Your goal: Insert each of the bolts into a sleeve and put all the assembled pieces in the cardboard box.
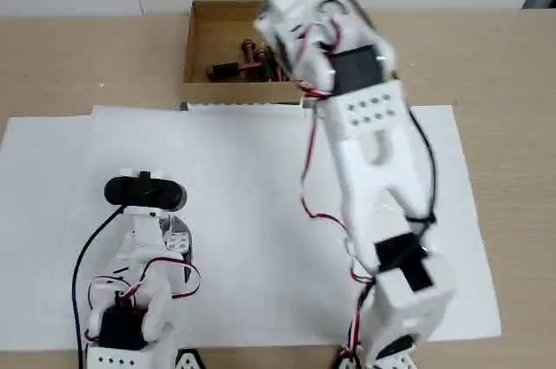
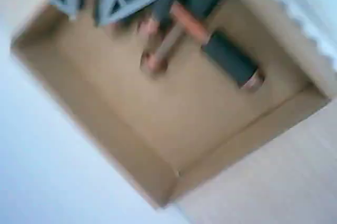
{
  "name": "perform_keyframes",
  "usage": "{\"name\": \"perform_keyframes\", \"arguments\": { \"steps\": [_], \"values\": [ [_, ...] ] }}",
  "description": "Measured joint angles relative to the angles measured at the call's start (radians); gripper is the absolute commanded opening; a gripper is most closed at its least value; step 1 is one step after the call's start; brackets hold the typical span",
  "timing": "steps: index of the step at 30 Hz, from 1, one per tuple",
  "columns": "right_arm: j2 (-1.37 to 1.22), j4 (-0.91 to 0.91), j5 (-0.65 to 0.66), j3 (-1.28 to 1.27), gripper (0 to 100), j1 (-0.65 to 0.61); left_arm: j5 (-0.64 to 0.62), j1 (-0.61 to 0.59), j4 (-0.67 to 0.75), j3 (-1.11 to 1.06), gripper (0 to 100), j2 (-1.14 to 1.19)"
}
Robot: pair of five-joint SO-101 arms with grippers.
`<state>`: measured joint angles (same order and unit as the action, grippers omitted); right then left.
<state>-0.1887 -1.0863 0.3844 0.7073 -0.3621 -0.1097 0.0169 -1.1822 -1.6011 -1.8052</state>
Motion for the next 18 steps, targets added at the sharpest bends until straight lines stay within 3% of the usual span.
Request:
{"name": "perform_keyframes", "arguments": {
  "steps": [6, 18],
  "values": [
    [0.184, -0.238, -0.183, 0.002, 0.3, 0.091, 0.000, 0.000, 0.000, 0.000, 1, 0.000],
    [0.494, -0.554, -0.304, 0.005, 0.3, 0.276, 0.000, 0.000, 0.000, 0.000, 1, 0.000]
  ]
}}
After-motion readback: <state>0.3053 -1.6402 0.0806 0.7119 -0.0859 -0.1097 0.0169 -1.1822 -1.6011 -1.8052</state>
